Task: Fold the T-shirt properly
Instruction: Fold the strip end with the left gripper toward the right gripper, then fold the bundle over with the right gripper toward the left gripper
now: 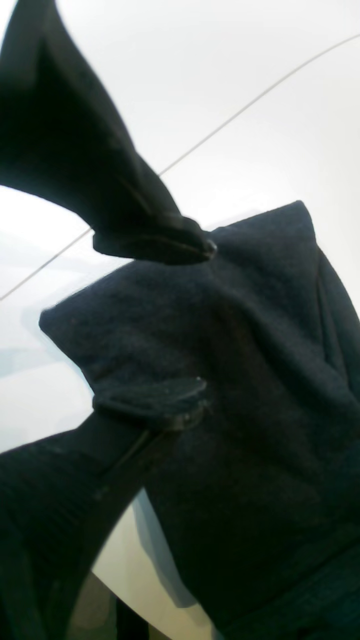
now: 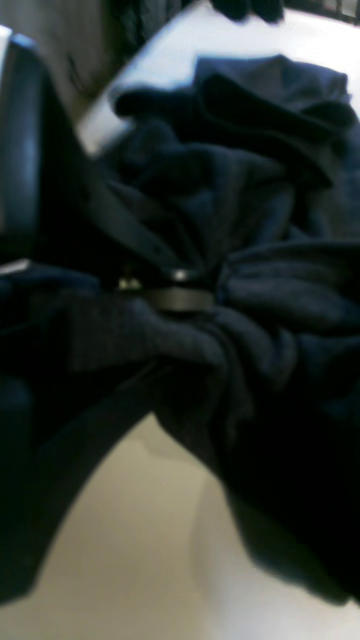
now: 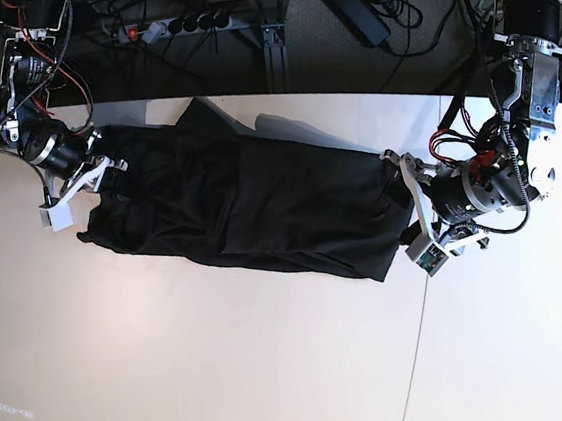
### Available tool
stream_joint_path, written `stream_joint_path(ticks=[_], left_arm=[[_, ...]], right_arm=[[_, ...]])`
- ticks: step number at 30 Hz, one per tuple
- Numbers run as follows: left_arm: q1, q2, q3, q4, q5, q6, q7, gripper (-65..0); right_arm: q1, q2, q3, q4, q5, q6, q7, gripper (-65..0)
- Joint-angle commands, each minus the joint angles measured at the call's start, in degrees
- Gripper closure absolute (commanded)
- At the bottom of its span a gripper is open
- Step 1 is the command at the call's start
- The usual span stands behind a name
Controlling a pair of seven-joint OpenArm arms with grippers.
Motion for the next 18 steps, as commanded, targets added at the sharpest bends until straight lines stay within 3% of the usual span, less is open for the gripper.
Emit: stream_joint_path(ticks=[1,6,12,18], left_arm=[[-1.1,-0.5,-0.4,0.7,-0.1,1.2,-1.0,-38.9],[-0.7,-2.8,-0.4,-4.1,-0.1,4.3,-1.0,-38.9],[1.9,-2.6,-0.4,-11.3,-2.9,4.3,-1.1,-38.9],[4.3,1.5,-0.4,-12.3,-3.7,4.3,-1.0,-38.9]], right_arm=[[0.7,1.5,0.6,0.4,-2.3,2.7,0.3,0.0],[3.3,6.7,4.2,0.4,-2.2,2.7,-0.6,0.0],[8.3,14.5,5.6,1.0,3.7,2.8,-5.2,0.0],[14.8,15.6,1.7,5.7,5.2,2.8,-7.6,0.0]])
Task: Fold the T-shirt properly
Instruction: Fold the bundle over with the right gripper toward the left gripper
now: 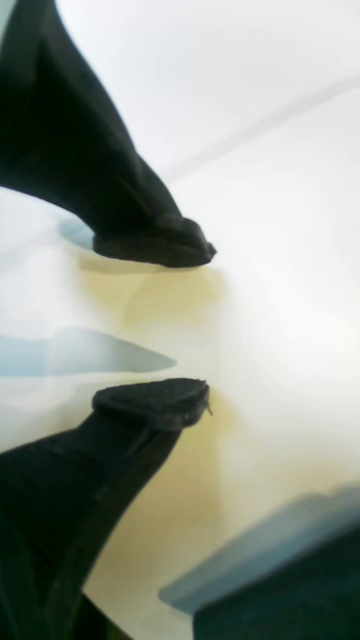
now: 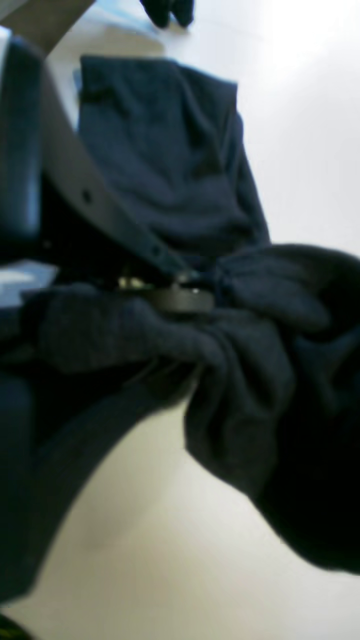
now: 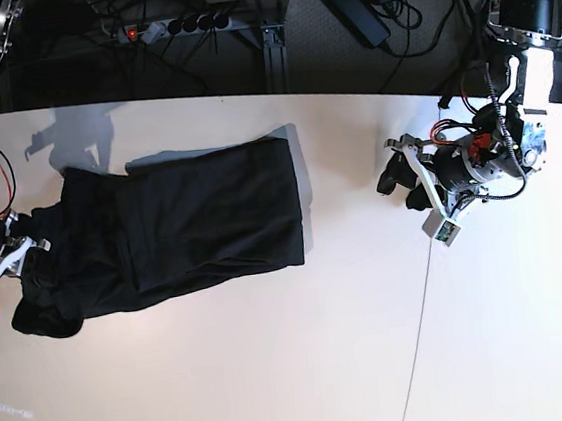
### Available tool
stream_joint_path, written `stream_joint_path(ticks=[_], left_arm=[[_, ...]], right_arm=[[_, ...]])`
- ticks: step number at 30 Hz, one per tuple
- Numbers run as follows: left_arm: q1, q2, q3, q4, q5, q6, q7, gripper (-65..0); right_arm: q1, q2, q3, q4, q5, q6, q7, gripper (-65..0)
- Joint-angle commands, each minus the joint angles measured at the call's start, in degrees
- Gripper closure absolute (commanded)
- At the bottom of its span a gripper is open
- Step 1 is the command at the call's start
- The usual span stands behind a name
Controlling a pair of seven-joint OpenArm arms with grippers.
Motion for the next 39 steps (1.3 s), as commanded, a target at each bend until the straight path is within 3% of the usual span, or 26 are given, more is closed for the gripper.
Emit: stream_joint_path(ticks=[1,10,21,26,30,32,34,36,39], left_arm=[[0.3,0.8,0.3,0.0,0.3,0.4,2.7,-38.9],[0.6,9.0,0.3,0.0,-2.5,0.4,7.0,-38.9],[1.9,16.5,0.4,0.0,-5.7,0.2,7.0,-38.9],[1.9,17.0,0.4,0.0,-5.7,0.2,7.0,-38.9],[1.9,17.0,0.4,0.1,-5.7,0.2,7.0,-38.9],[1.9,16.4,-0.4,0.7,-5.6,0.1,6.9,-38.9],[1.9,15.1,-2.6,2.2,-5.6,0.2,6.9,-38.9],[1.9,13.3,-6.4,4.3,-5.6,0.2,6.9,-38.9],[1.9,10.4,-13.4,7.0,-5.7,0.0,7.0,-38.9]], right_arm=[[1.7,1.0,-1.6,2.6,1.4,2.7,0.9,0.0],[2.6,0.5,-23.9,15.6,-7.8,2.6,0.9,0.0],[2.6,-4.9,-44.2,17.0,-20.4,2.6,0.9,0.0],[2.8,-5.9,-50.8,17.0,-26.6,2.6,1.2,0.0],[2.8,-5.9,-53.2,17.0,-28.0,2.6,2.2,-0.6],[2.8,-5.9,-53.6,17.0,-28.0,2.6,3.1,-15.5],[2.8,-5.9,-53.7,17.0,-28.0,2.6,3.9,-25.9],[2.8,-5.9,-53.7,17.0,-28.0,2.4,5.0,-30.0],[2.8,-6.4,-53.7,17.0,-26.2,2.2,6.3,-30.0]])
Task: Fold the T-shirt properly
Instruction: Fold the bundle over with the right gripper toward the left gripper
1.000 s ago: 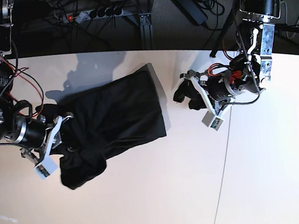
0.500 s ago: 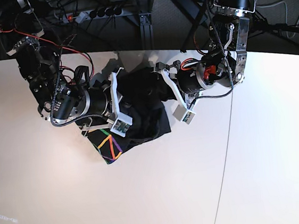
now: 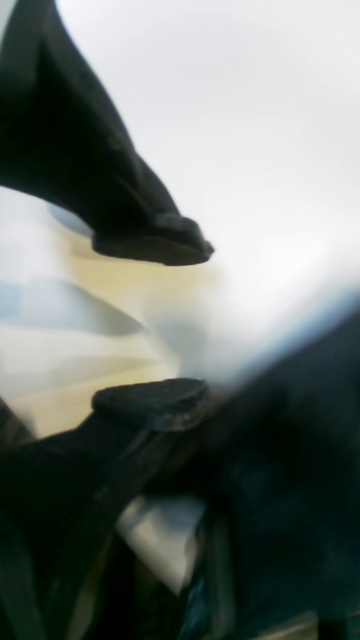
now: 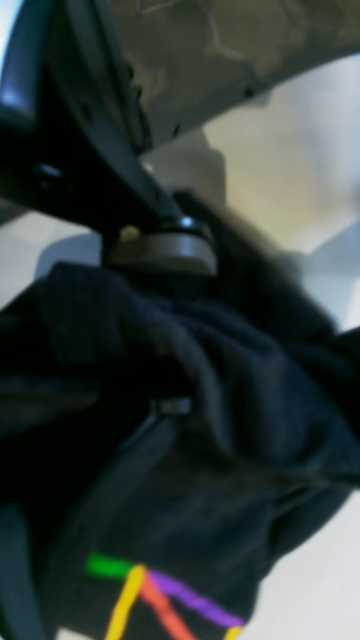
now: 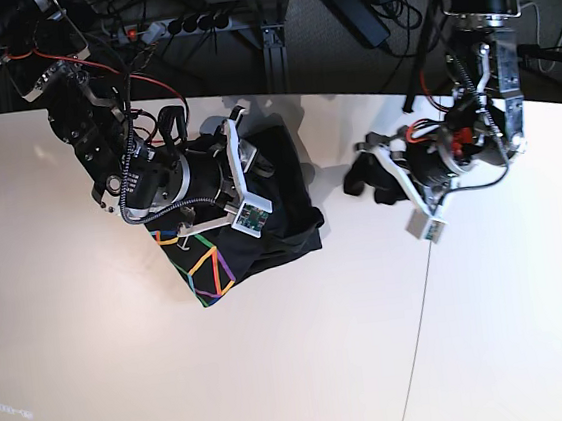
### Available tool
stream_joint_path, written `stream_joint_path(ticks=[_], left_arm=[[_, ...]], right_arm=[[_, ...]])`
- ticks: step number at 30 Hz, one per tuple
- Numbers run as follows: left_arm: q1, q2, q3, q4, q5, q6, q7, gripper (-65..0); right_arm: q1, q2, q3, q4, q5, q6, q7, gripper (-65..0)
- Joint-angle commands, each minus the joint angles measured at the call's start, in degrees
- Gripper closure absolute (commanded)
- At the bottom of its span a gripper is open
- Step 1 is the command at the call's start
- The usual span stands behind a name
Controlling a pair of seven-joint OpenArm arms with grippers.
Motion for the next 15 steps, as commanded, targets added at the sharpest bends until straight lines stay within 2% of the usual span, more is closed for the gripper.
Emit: stream_joint_path(ticks=[1,6,10,12,15], left_arm=[[-0.9,-0.8,-1.8,1.5,-1.2,-0.2,-0.7,-38.9],[-0.2,-4.6,-7.5,1.7,-3.7,-0.2,-0.1,-38.9],[0.8,-6.9,-9.6,1.7,-4.0,-0.3,-0.2,-38.9],[1.0,-7.9,-10.4,1.7,-5.1,-1.0,-0.3,-38.9],[1.2,-8.7,-11.1,1.9,-9.2,-3.2,0.2,-38.9]], right_arm=[[0.9,-0.5,0.3,1.1,1.6,2.3,1.5,-30.0],[0.9,-4.1,0.2,1.1,8.6,2.3,1.4,-29.9],[1.4,-8.7,0.2,1.1,12.0,2.4,1.5,-29.9],[2.3,-11.3,0.2,1.1,12.0,2.3,1.4,-29.9],[5.2,-13.4,0.7,1.1,7.8,2.3,1.5,-29.9]])
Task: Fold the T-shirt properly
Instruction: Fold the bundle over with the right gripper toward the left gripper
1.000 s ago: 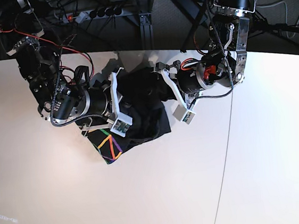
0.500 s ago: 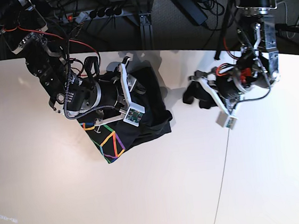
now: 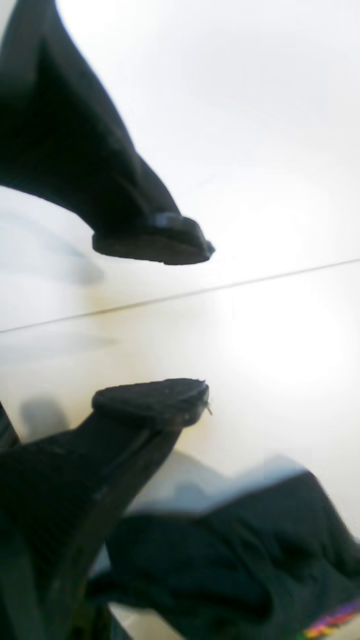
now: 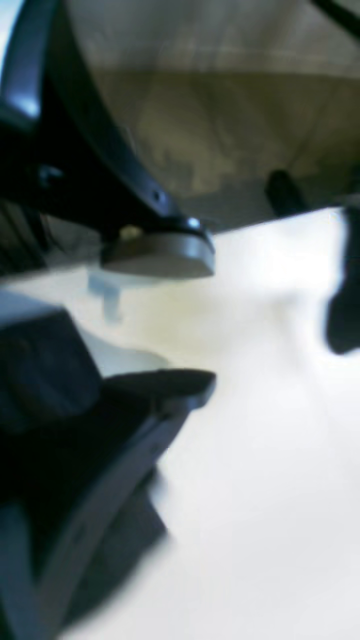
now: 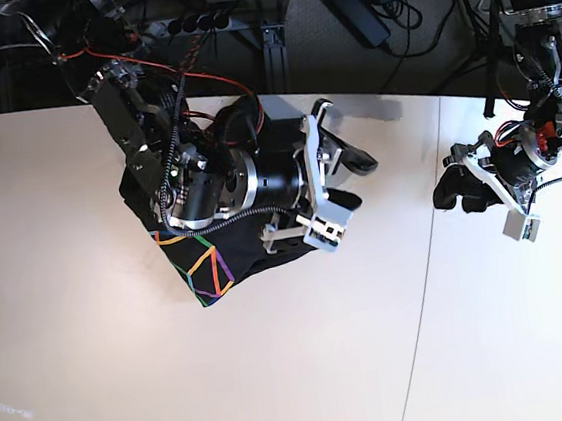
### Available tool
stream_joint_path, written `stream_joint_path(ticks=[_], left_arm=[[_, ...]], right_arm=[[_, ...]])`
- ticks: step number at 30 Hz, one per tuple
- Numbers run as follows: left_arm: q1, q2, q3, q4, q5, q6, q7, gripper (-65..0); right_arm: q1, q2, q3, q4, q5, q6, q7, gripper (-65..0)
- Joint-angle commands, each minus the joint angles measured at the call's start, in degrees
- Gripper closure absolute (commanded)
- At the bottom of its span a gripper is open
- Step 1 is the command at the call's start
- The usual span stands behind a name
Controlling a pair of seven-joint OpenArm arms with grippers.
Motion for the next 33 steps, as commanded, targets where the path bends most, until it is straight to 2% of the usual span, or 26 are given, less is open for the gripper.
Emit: stream_joint_path(ticks=[1,2,3,5,6,7,9,12,15,18,24,28,33], left_arm=[[-0.5,-0.7,-0.3,1.7,-1.9,-2.4,0.2,-38.9],[-0.1,-0.7,-0.3,2.7,-3.7,-3.6,0.9,-37.6],[0.6,-0.6,-0.2,4.2,-6.1,-5.1,1.5,-32.3],[2.5,-0.2,0.2,8.1,-10.1,-8.3,2.1,-15.7],[3.6,-0.1,0.8,10.3,-11.6,-9.4,2.0,-9.9],[4.5,0.2,1.7,12.6,-12.6,-10.3,2.0,-6.2],[6.1,0.7,4.5,17.0,-13.6,-10.5,1.7,-2.4],[7.5,1.3,11.5,20.7,-11.6,-10.5,-0.6,-0.8],[7.6,2.6,18.8,20.4,-5.5,-10.5,-1.6,0.0],[7.6,4.1,25.4,19.1,-2.8,-10.5,-2.4,0.0],[7.6,9.5,36.5,14.1,7.0,-10.5,-7.6,0.0],[6.9,13.1,38.8,10.7,13.9,-10.5,-14.4,0.0],[4.1,15.0,38.6,7.7,18.5,-10.5,-16.8,0.0]], right_arm=[[2.2,-0.2,1.2,1.0,-1.4,2.3,1.4,-29.8],[3.3,-0.2,2.1,1.0,-3.2,2.3,1.9,-28.1],[4.3,-0.2,3.1,0.9,-5.1,2.3,2.8,-23.0],[6.3,-0.1,5.7,0.0,-9.8,2.3,5.0,-3.2],[7.3,0.0,7.1,-1.1,-11.3,2.3,5.9,0.0],[8.5,0.0,8.5,-2.3,-12.3,2.3,6.3,0.0],[11.1,0.0,10.9,-5.5,-13.0,2.3,6.5,0.0],[14.5,0.3,13.0,-11.9,-16.6,2.3,7.2,0.0],[17.7,0.9,13.2,-19.6,-18.3,2.3,8.5,0.0],[20.9,1.2,13.2,-26.9,-19.6,2.3,8.9,0.0],[25.4,1.2,12.8,-38.4,-18.1,2.3,9.0,0.0],[25.4,2.0,8.5,-42.6,-19.0,2.5,8.8,0.0],[25.4,4.1,3.4,-42.9,-18.4,2.4,6.2,0.0]])
